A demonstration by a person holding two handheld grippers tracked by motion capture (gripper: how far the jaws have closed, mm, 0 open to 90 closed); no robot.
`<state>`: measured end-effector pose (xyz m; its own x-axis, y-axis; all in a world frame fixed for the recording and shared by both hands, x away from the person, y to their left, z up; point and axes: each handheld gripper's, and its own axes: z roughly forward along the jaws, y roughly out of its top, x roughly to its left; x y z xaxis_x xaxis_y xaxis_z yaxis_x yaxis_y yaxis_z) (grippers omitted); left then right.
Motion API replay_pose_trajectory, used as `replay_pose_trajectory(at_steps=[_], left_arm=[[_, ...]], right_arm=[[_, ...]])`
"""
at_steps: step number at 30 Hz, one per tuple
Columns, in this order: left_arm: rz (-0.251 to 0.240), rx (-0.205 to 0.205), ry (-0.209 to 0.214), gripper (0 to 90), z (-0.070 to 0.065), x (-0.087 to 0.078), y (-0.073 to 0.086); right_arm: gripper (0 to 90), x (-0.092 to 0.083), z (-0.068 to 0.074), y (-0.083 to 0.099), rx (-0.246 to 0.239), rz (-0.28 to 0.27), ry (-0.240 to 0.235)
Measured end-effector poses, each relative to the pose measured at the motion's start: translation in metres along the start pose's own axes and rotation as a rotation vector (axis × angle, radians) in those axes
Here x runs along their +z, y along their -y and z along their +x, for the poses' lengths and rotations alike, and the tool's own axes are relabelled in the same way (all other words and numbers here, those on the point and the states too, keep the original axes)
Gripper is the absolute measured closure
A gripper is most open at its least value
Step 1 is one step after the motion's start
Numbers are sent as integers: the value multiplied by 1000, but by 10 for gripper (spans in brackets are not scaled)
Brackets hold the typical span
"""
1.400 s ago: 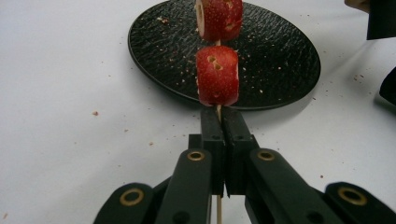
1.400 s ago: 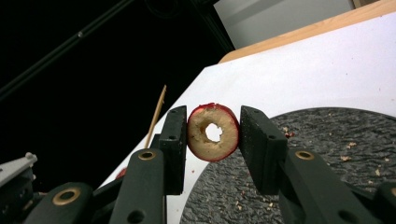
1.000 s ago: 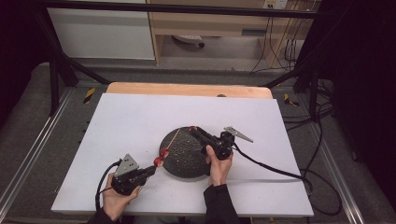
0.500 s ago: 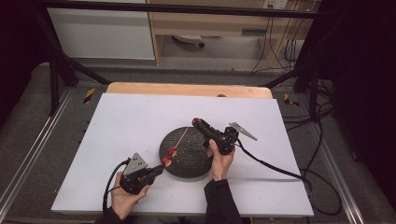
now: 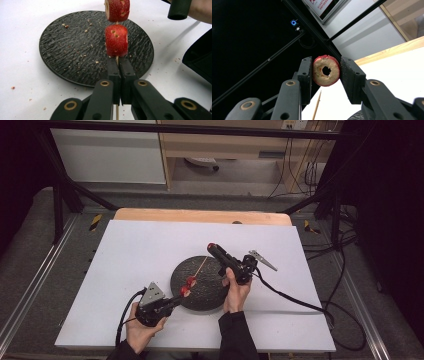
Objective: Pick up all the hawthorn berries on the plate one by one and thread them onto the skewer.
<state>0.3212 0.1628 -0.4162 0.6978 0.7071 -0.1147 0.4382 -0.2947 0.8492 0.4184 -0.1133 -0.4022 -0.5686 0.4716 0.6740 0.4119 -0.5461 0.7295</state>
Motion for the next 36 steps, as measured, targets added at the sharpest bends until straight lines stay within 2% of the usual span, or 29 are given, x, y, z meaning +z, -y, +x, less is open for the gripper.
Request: replay_pose_trajectory(at_steps=[10, 25, 36], left_arm=[[-11, -4, 5, 889, -2, 2, -3], [-30, -19, -2, 888, -2, 4, -4], [-59, -35, -7, 888, -8, 12, -15]], right_arm=[[634, -2, 2, -1, -2, -14, -16], [634, -1, 1, 5, 12, 4, -21], [635, -3, 2, 9, 29, 18, -39]])
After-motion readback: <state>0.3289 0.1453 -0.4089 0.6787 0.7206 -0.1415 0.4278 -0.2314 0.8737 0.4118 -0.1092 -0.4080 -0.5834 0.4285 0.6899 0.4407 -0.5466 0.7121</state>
